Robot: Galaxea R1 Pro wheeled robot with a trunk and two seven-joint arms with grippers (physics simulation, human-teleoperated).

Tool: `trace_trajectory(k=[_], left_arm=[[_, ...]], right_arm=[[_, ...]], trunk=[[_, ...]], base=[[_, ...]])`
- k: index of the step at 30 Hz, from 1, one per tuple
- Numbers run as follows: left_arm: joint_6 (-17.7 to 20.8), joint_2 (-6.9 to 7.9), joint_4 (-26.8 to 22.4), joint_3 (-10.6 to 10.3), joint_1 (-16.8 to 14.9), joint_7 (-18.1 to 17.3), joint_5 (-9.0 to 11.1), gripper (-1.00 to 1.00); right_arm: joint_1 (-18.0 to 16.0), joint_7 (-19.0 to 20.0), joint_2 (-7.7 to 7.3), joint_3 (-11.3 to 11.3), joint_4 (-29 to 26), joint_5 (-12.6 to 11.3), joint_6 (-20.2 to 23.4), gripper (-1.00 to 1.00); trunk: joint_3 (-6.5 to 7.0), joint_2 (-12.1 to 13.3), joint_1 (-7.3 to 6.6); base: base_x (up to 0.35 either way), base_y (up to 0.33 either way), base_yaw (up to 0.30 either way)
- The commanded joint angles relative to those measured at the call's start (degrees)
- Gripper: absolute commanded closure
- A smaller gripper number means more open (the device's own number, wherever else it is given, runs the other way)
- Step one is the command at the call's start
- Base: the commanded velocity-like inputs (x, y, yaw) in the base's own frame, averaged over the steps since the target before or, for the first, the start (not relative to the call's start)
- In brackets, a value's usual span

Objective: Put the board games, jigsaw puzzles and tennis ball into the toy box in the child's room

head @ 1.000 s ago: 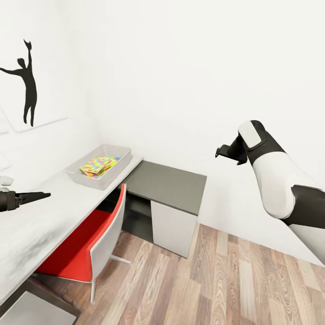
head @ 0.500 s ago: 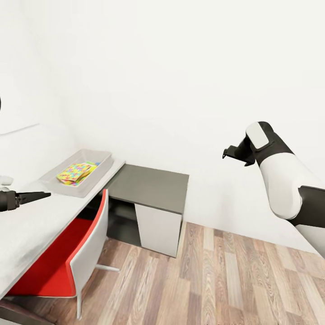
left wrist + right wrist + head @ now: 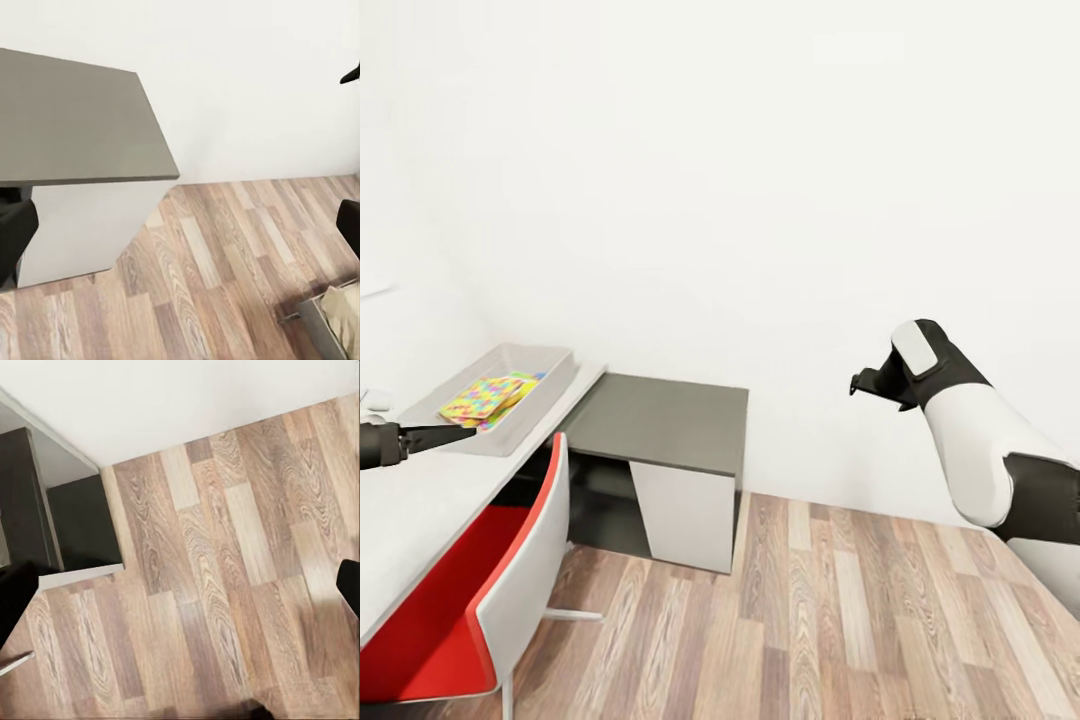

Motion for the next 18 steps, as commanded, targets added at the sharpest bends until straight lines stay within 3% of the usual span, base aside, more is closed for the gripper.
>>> trace_trajectory(k=[1, 5, 12, 18], left_arm=[[0.57, -0.07, -0.05, 0.01, -0.07, -0.54, -0.6, -1.0], [0.57, -0.3, -0.06, -0.56, -0.07, -0.54, -0.66, -1.0], [0.57, -0.63, -0.07, -4.31, -0.07, -0.54, -0.67, -1.0], [0.57, -3.81, -0.18, -5.17, -0.07, -0.54, -1.22, -1.0]], right_arm=[[0.41, -0.61, 0.01, -0.04, -0.07, -0.55, 0.07, -1.0], [0.99, -0.66, 0.03, 0.13, -0.04, -0.45, 0.07, -1.0], [3.28, -0.73, 0.02, 0.16, 0.04, -0.28, 0.07, -1.0], [9.23, -0.86, -0.01, 0.26, 0.1, -0.2, -0.35, -1.0]], trunk=[[-0.05, -0.12, 0.04], [0.23, -0.12, 0.04], [0.72, -0.12, 0.04], [1.14, -0.12, 0.04]], base=[[0.0, 0.0, -0.208], [0.0, 0.0, -0.209], [0.0, 0.0, -0.21], [0.0, 0.0, -0.21]])
